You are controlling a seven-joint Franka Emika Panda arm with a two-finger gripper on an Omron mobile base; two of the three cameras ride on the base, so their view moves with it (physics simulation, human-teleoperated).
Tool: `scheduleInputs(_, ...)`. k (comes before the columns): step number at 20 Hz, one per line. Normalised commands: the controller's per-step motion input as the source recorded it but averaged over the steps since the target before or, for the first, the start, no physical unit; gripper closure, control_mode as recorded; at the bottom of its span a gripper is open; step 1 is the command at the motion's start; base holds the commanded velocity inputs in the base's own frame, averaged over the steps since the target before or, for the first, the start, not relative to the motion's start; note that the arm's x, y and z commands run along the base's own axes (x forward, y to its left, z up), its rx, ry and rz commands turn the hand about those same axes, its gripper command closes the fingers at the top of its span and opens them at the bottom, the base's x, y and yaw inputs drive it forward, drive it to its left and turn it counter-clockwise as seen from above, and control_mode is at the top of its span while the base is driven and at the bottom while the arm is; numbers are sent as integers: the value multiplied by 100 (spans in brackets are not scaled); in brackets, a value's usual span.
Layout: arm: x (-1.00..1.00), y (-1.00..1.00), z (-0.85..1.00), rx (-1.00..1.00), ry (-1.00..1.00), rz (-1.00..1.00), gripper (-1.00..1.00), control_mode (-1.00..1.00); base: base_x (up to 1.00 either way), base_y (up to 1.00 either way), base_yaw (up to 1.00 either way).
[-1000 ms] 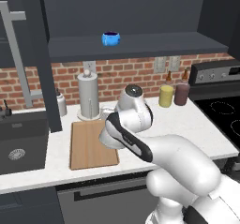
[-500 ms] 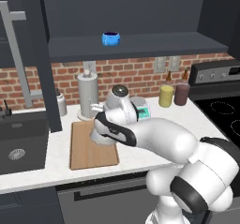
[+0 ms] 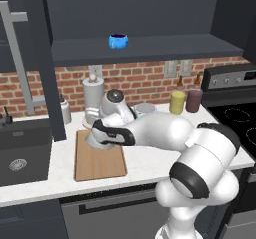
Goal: Pick the kettle from the counter and place it on the tray. Then pick the mug from the cabinet and place it on the tray. Then close the cabinet doors.
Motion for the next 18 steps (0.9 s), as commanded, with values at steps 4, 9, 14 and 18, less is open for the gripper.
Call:
scheduleInputs(4, 14, 29, -16, 0, -13, 0, 100, -100, 0, 0, 0)
scheduleInputs(9, 0, 2, -15, 0, -9, 0, 100, -100, 0, 0, 0)
scheduleInputs(14, 0, 0, -7, 0, -1, 0, 100, -100, 0, 0, 0)
scheduleInputs(18, 0, 0, 0, 0, 0, 0, 100, -100, 0, 0, 0)
